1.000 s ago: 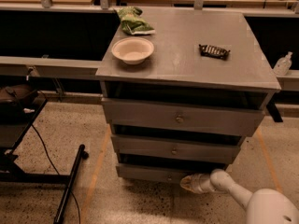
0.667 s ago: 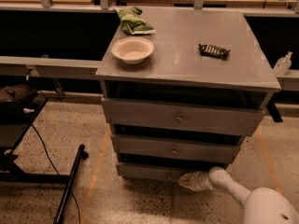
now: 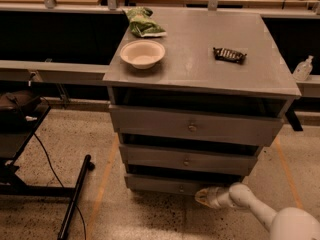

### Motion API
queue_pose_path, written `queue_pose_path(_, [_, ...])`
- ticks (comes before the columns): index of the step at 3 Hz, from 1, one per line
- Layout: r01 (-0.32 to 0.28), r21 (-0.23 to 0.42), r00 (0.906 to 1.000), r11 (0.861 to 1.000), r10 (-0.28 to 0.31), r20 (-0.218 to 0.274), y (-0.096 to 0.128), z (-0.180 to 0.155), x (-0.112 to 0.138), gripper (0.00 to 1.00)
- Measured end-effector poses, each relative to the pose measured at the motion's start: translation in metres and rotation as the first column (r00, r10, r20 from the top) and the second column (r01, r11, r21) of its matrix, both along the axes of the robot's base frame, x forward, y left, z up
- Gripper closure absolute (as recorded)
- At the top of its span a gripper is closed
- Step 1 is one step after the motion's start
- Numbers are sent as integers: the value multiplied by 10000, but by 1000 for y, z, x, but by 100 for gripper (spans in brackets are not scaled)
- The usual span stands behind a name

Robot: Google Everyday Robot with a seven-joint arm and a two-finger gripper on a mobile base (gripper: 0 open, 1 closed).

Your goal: Close bottom drawer

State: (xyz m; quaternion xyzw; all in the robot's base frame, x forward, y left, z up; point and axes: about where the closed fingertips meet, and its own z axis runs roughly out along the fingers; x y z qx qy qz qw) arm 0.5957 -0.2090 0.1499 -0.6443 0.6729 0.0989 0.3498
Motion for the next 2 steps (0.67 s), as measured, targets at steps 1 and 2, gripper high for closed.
queue_pose_path(1, [419,433,9981,9982,-398,-465,-28,6,-41,100])
queue_pose_path(2, [1162,617,9898,9913,-1104,-899,-68,31,-84,100])
